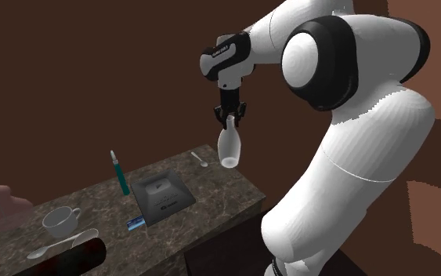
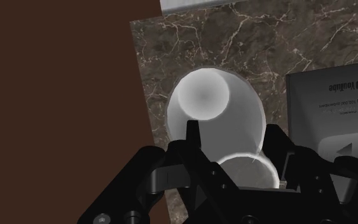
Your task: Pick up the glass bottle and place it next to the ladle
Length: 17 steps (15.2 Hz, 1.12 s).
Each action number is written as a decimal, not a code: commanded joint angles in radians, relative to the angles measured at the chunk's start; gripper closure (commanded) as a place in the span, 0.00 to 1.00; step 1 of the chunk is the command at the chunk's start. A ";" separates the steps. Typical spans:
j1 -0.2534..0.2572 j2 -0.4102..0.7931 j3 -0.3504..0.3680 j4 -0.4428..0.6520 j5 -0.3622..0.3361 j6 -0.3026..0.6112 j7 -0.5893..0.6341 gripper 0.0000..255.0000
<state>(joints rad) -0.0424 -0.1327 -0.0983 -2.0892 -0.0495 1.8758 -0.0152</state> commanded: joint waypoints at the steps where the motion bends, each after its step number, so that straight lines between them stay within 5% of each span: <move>1: 0.000 -0.006 0.001 0.021 0.000 -0.027 0.000 1.00; 17: 0.002 -0.017 0.003 0.226 0.002 -0.242 -0.006 1.00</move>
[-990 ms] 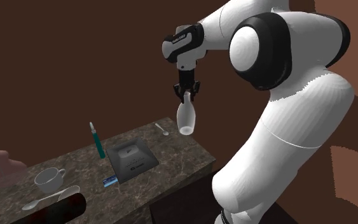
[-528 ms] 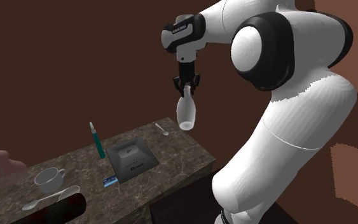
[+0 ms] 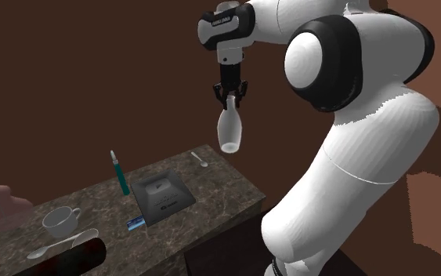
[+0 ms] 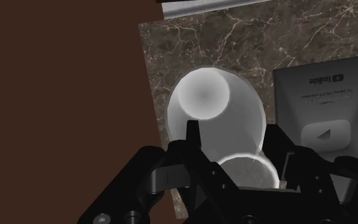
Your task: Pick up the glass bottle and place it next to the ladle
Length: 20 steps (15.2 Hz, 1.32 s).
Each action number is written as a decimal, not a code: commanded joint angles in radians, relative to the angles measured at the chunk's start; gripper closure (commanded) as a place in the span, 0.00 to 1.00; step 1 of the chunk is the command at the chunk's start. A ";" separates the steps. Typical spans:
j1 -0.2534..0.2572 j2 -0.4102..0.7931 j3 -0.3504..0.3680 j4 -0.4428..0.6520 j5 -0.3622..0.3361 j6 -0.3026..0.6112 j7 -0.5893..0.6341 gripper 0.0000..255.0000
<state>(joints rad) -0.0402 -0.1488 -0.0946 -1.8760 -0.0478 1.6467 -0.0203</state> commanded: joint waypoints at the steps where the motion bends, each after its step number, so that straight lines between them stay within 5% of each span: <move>1: 0.000 0.001 0.000 0.027 0.000 -0.026 -0.001 1.00; 9: 0.000 0.017 0.000 0.145 0.002 -0.128 -0.006 1.00; 20: 0.113 -0.046 0.157 0.080 0.049 -0.132 0.261 1.00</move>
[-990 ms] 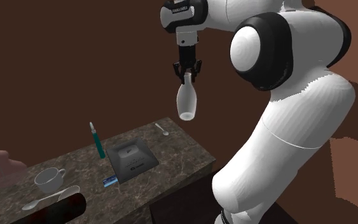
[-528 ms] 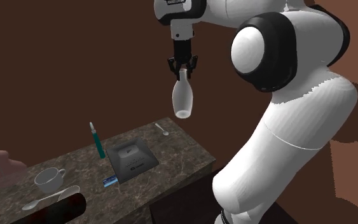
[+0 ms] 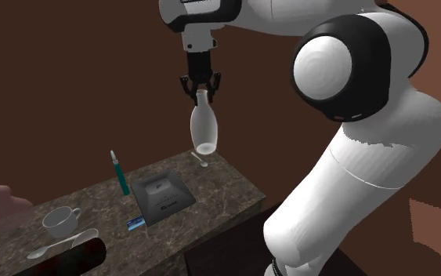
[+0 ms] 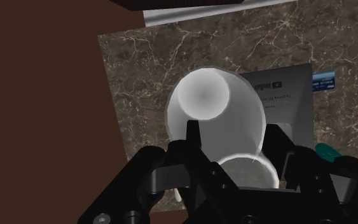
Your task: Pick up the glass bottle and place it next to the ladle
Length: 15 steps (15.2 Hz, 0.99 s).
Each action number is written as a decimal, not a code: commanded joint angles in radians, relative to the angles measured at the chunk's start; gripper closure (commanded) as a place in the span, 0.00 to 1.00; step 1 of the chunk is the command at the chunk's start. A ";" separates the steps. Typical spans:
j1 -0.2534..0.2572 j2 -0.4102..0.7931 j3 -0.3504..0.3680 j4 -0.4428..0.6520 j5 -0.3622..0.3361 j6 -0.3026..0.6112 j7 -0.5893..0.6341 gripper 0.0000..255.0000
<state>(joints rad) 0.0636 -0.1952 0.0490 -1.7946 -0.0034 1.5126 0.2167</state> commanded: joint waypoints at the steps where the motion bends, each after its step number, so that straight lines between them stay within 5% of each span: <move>1: 0.019 0.000 0.028 -0.001 0.009 0.001 0.048 1.00; 15: 0.164 0.120 0.233 0.135 0.046 -0.010 0.399 1.00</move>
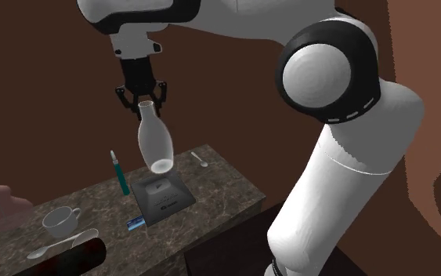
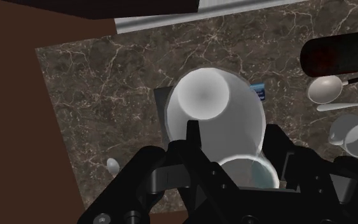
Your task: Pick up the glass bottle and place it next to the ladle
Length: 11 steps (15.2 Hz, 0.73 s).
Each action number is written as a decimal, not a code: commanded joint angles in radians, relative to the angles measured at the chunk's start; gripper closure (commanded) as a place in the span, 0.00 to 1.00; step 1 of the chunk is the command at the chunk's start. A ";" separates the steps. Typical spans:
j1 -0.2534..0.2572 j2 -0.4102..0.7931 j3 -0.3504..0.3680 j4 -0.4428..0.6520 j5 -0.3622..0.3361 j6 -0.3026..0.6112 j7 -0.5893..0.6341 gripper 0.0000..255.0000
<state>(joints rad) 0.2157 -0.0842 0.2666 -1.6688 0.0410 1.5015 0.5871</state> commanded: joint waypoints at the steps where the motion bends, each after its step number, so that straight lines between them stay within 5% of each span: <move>1: 0.023 0.026 0.029 0.028 0.000 -0.001 0.055 1.00; 11: 0.169 0.266 0.154 0.311 -0.070 -0.052 0.319 1.00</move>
<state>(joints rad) 0.3647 0.1412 0.4084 -1.4016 -0.0138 1.4537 0.8757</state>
